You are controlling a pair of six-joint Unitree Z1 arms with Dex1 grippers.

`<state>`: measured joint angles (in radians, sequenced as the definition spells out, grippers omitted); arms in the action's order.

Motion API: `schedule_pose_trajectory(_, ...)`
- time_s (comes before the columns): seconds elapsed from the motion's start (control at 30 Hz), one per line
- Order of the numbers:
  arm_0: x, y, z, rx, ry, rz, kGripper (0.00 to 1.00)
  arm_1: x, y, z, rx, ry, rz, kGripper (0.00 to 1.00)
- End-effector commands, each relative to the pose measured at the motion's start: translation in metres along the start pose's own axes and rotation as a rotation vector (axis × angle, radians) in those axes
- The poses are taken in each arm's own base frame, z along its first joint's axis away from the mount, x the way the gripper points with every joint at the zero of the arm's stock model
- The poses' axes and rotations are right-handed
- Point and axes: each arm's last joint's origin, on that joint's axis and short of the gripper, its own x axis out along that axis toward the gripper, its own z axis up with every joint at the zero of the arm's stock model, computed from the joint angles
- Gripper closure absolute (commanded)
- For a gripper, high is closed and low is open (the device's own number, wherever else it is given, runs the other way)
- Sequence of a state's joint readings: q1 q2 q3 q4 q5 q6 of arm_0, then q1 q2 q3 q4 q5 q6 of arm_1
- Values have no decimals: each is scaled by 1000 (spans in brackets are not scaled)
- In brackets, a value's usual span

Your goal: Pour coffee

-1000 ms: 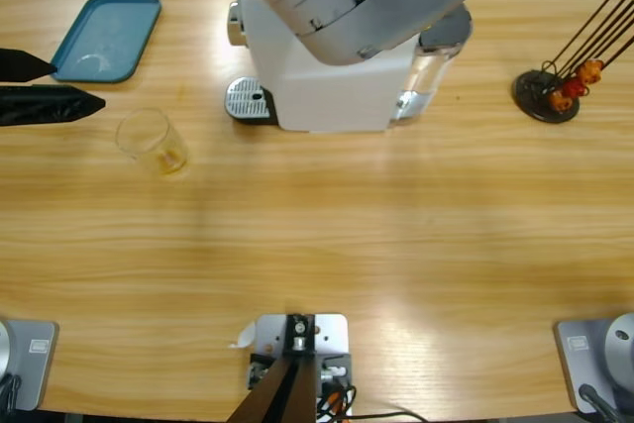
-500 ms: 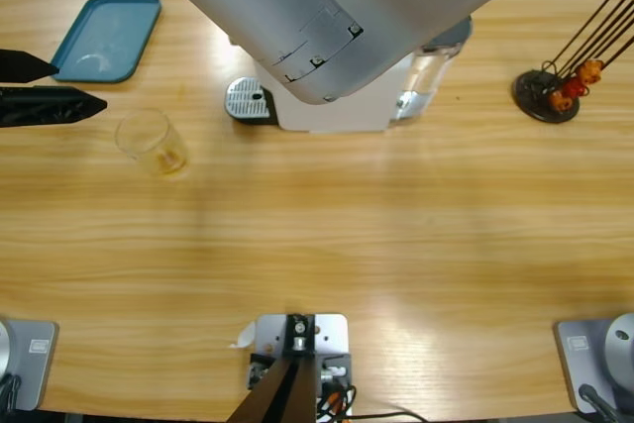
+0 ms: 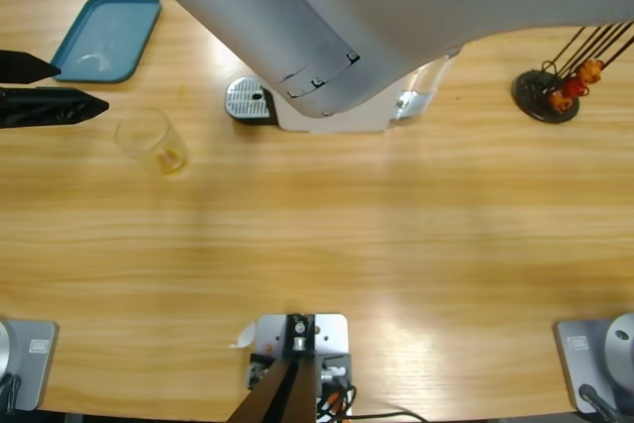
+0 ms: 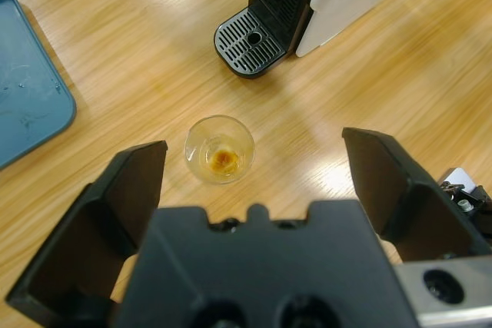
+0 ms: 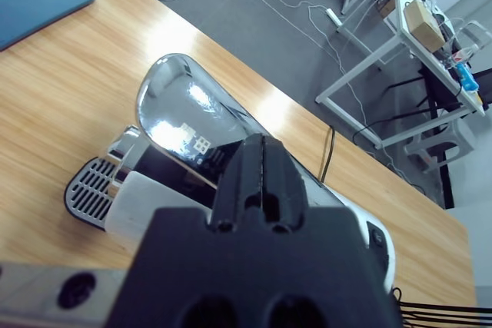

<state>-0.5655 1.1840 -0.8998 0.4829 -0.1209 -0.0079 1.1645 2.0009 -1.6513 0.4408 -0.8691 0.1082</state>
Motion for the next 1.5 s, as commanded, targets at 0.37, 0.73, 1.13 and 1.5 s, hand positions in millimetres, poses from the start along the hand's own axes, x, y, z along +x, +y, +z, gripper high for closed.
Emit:
schedule_pose_trajectory(0.37,20,-1,-6,6,87,-25,13,51,73,-84,-162,172,75,1000)
schedule_pose_trajectory(0.73,21,-1,-7,6,92,-26,13,56,78,-98,-153,183,87,1000)
schedule_pose_trajectory(1.13,24,-1,-7,5,104,-25,13,52,73,-100,-143,164,88,1000)
schedule_pose_trajectory(1.5,23,-2,-8,7,103,-28,18,22,-1,-9,-99,-30,-153,1000)
